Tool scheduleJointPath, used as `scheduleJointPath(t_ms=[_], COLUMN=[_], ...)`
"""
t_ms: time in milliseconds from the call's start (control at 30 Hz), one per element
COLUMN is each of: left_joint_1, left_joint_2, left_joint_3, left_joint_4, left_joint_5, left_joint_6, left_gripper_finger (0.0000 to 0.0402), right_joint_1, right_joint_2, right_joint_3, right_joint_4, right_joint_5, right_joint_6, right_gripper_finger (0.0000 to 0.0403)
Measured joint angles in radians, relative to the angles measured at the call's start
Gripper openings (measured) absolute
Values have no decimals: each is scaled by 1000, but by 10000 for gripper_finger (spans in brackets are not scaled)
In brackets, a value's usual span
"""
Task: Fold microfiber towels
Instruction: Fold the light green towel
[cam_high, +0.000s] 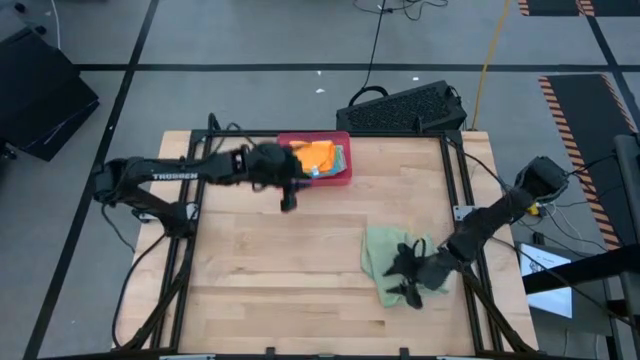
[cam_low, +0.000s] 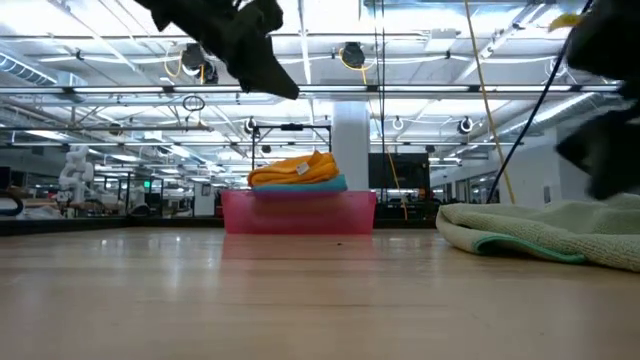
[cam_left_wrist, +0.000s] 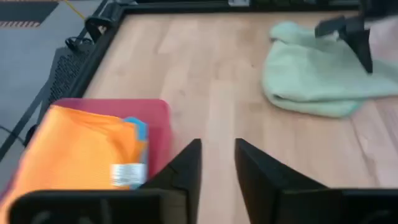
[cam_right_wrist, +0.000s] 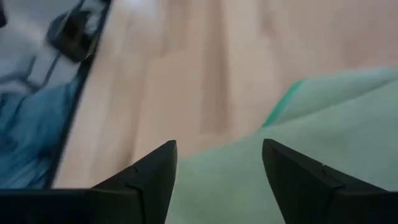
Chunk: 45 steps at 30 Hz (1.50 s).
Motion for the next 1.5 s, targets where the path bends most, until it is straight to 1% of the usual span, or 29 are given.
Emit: scheduleJointPath(t_ms=[67,133,200,300,367,467,500,567,633,667,700,833,900,1067,1167,1267,1433,1500], left_joint_1=[-89,-173,-256,-367,-436,-524,-550,-592,-619,-632,-643,-663,-668,-683,-692,-692,-677,-669], left_joint_2=[9,15,14,19,25,38,46,70,108,126,148,253,307,402,426,440,461,479], left_joint_3=[0,-1,-2,-1,-1,0,1,-1,0,0,0,-1,-1,-1,-1,-1,-1,0], left_joint_4=[-2,2,35,72,76,116,132,150,227,245,271,408,510,714,784,808,840,882], left_joint_5=[-97,-190,-262,-368,-441,-536,-554,-582,-600,-608,-610,-609,-609,-620,-663,-713,-714,-715], left_joint_6=[-25,-51,-77,-120,-144,-182,-193,-211,-220,-220,-219,-219,-223,-216,-226,-276,-301,-281], left_gripper_finger=[116,136,151,167,174,177,177,177,177,177,177,177,177,177,177,177,177,179], right_joint_1=[51,97,129,147,150,142,135,119,106,96,88,40,13,-67,-107,-137,-179,-199], right_joint_2=[9,36,78,161,212,275,286,297,287,275,262,198,157,71,17,-30,-58,-57], right_joint_3=[0,0,0,0,1,3,3,0,-1,-1,-1,0,0,0,1,1,1,1], right_joint_4=[-5,-7,-5,33,82,160,188,242,288,318,352,407,408,450,499,552,682,737], right_joint_5=[5,33,58,77,109,148,153,139,129,129,131,196,246,329,376,451,551,551], right_joint_6=[21,22,13,-15,-45,-72,-83,-114,-146,-167,-182,-189,-191,-271,-340,-438,-611,-658], right_gripper_finger=[230,230,230,227,217,179,159,106,47,25,16,31,35,29,25,24,24,24])
